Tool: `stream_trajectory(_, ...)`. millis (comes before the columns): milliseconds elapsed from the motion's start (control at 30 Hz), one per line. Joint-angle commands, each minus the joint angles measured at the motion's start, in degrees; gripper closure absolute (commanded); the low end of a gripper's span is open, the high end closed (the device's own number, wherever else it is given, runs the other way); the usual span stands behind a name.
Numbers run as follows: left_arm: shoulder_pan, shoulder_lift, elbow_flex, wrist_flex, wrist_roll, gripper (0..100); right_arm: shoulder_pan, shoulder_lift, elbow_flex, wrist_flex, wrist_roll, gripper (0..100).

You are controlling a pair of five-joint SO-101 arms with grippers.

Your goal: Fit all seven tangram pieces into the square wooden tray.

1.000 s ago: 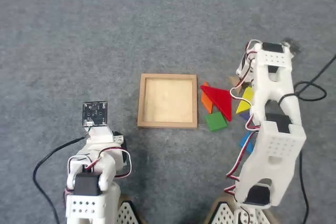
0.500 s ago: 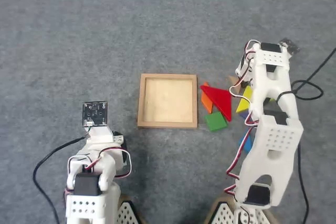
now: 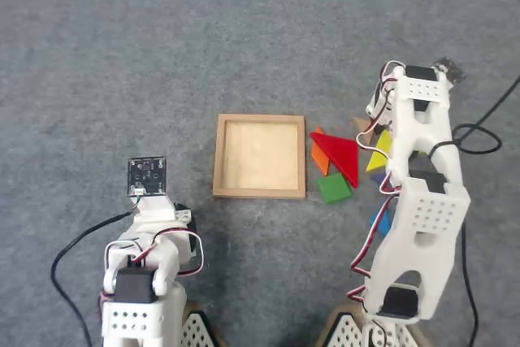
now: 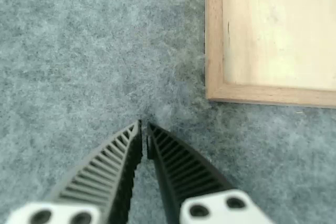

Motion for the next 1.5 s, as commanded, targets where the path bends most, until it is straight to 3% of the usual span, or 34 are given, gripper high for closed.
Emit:
stream_trajectory(0, -0.3, -1.1, -0.7, 0.1, -0.5, 99, 0.6, -0.8, -3.0, 0.7, 4.3, 80.1)
stream_trajectory(400, -0.3, -1.1, -0.7, 0.1, -0.5, 99, 0.2, -7.9, -3.4, 6.5, 12.3, 82.0)
stream_trajectory(600, -0.3, -1.1, -0.7, 0.1, -0.5, 99, 0.6, -11.2, -3.6, 5.8, 12.1, 81.7)
stream_trajectory(733, -0.3, -1.1, -0.7, 0.1, -0.5, 99, 0.2, -9.4, -3.6, 3.4, 7.0, 80.4)
stream_trajectory(933, -0.3, -1.1, -0.7, 0.1, -0.5, 99, 0.2, -4.8, -3.7, 2.1, -0.3, 57.8)
stream_trajectory(1067, -0.3, -1.1, -0.7, 0.1, -0.5, 99, 0.6, -3.1, -4.7, 1.7, -7.0, 63.4)
stream_trajectory(1200, -0.3, -1.1, -0.7, 0.1, -0.5, 99, 0.7, -1.5, -7.6, 1.5, -7.4, 70.1)
stream_trajectory(1467, -0.3, -1.1, -0.7, 0.1, -0.5, 99, 0.5, 2.6, -13.9, 1.2, -7.6, 58.0)
